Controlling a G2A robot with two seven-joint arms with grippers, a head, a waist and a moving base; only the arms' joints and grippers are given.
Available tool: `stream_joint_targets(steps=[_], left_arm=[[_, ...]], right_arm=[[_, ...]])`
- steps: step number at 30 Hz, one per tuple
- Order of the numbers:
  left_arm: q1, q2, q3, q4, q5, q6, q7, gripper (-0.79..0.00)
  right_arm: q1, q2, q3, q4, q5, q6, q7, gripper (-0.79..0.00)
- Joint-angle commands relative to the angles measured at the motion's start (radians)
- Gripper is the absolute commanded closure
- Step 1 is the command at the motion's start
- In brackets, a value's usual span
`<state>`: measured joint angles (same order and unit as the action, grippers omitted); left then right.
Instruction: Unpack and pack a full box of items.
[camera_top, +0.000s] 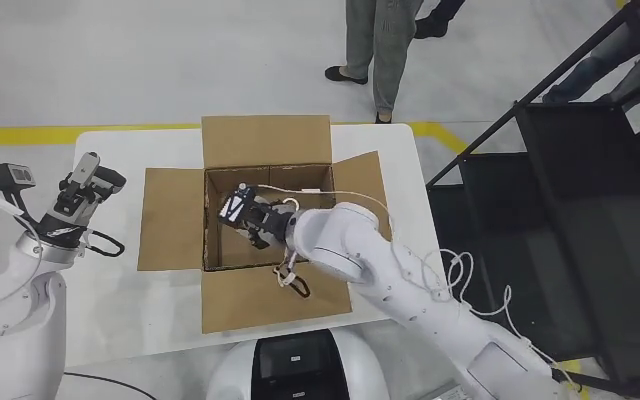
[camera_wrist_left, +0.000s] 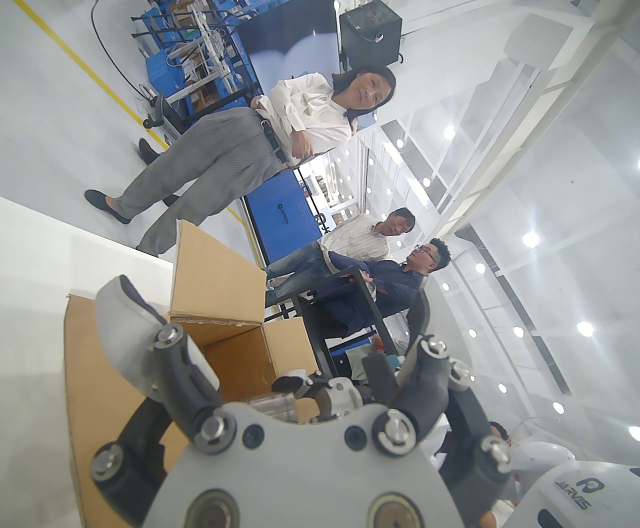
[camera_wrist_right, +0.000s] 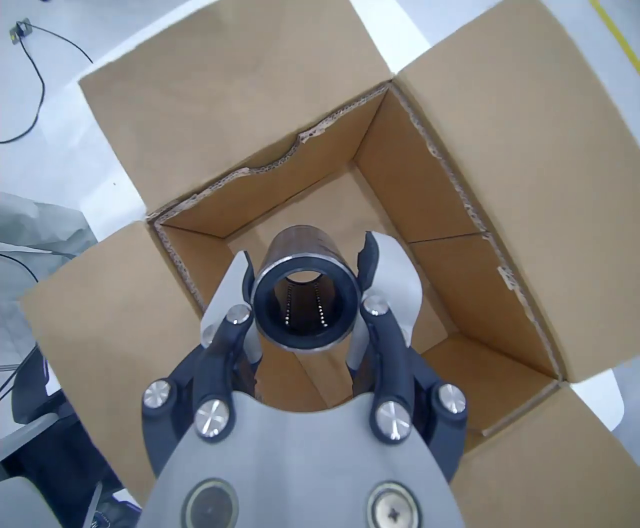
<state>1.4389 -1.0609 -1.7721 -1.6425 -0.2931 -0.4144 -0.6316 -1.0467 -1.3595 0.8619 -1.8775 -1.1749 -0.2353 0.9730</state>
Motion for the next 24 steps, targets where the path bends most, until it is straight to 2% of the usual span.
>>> stream_joint_targets(steps=[1,9,16,19,24], left_arm=[[0.0,0.0,0.0,0.0,0.0,0.0,0.0,-0.785],[0.0,0.0,0.0,0.0,0.0,0.0,0.0,-0.785],[0.0,0.0,0.0,0.0,0.0,0.0,0.0,-0.785],[0.0,0.0,0.0,0.0,0.0,0.0,0.0,-0.785],[0.0,0.0,0.0,0.0,0.0,0.0,0.0,-0.785]], right_arm=[[-0.077,0.021,0.066,-0.083,-0.032,-0.039,0.004,0.0],[-0.4,0.081,0.322,-0.312,-0.069,-0.083,-0.076,0.0],[-0.649,0.105,0.492,-0.415,-0.048,-0.079,-0.272,0.0],[-0.708,0.11,0.53,-0.421,-0.032,-0.093,-0.342,0.0],[-0.713,0.11,0.532,-0.419,-0.028,-0.097,-0.348,0.0]])
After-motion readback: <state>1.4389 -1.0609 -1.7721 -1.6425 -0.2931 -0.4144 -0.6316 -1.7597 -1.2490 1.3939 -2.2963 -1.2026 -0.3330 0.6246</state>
